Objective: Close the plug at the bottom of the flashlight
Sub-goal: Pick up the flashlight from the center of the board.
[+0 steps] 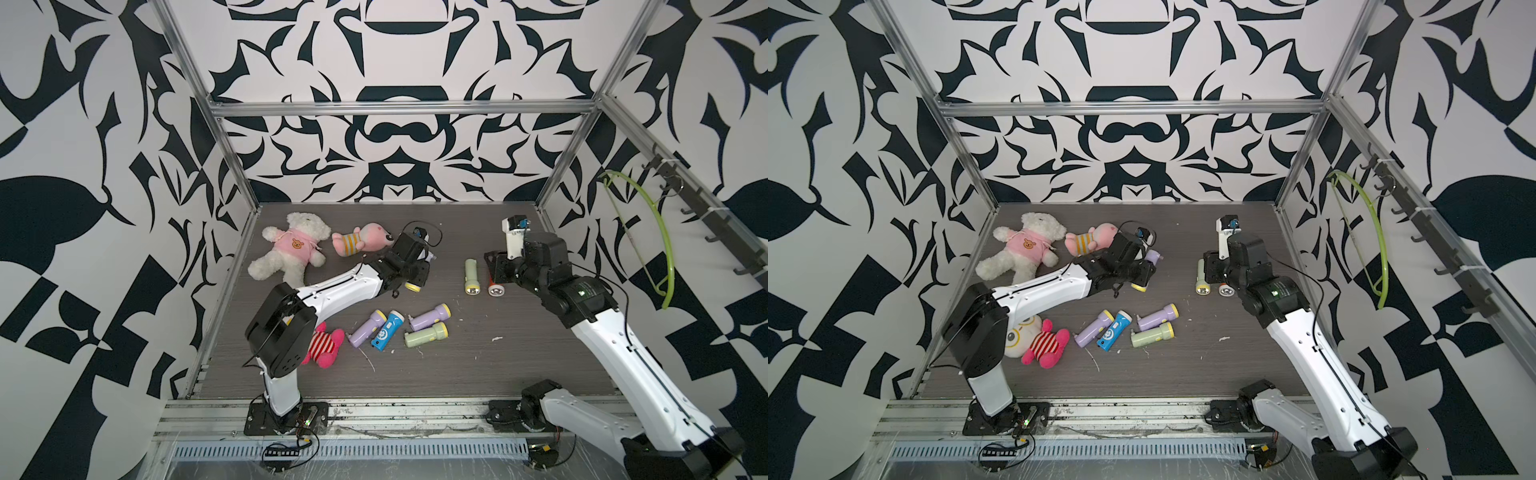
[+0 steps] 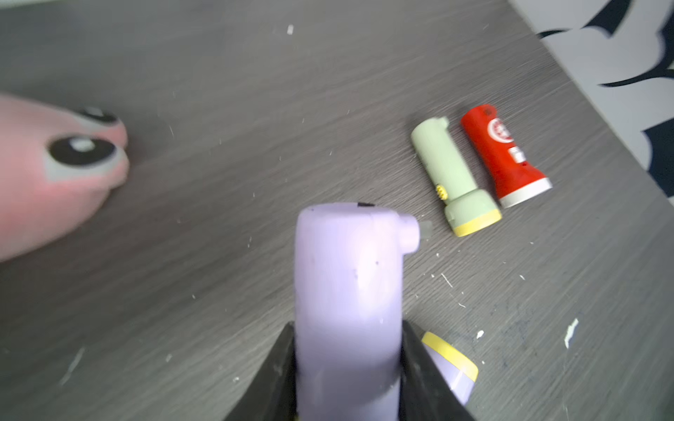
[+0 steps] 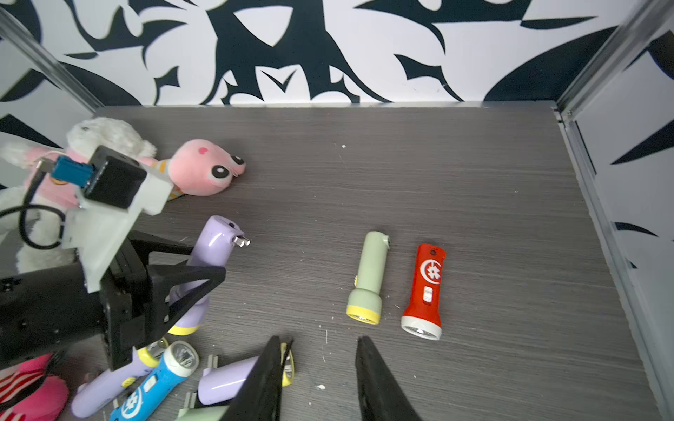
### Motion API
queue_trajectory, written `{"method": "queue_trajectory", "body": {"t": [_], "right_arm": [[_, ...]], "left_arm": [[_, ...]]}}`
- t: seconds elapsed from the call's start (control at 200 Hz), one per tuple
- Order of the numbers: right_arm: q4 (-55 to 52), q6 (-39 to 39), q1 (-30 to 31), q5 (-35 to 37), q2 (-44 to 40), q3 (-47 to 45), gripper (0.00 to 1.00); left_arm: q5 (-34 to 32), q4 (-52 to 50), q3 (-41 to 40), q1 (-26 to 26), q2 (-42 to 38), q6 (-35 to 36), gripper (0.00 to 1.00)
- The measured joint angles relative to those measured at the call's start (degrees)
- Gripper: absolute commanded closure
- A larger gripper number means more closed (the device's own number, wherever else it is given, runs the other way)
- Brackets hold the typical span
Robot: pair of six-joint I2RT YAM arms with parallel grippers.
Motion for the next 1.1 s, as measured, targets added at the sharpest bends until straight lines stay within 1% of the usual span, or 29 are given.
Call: {"method": "queue_trajectory", "body": {"t": [0.11,0.29,0.54,0.65,0.77,0.965,1.1], "right_arm": [[1.0,-1.4,0.0,-3.8,-0.1,0.0,0.65],[2.8,-2.8,0.0,-10.2,0.3,0.7,0.65],[5.9,-4.0,0.0,-20.6,5.7,4.1,0.65],[8.1,-3.7,0.0,-24.8,8.2,4.9,0.64],[11.3,-2.5,0.0,-27.3,9.5,4.9,0.63],[16.3,-0.3,0.5,-29.7,10.1,5.4,0.62],[18.6,1.0,1.6,-31.6,11.5,6.8,0.62]], "left_arm": [[0.9,5.3,-4.7,-0.2,-4.4,4.1,1.0],[2.4,10.3,-6.8,-0.3,-9.8,9.9,1.0],[4.2,14.4,-12.4,-0.3,-18.8,15.9,1.0],[5.0,15.4,-16.7,-0.3,-22.7,17.1,1.0],[6.4,15.4,-20.1,-0.3,-26.9,17.6,1.0],[10.6,15.2,-22.1,-0.4,-33.6,18.3,1.0],[12.0,15.2,-24.2,-0.4,-37.2,19.5,1.0]]}}
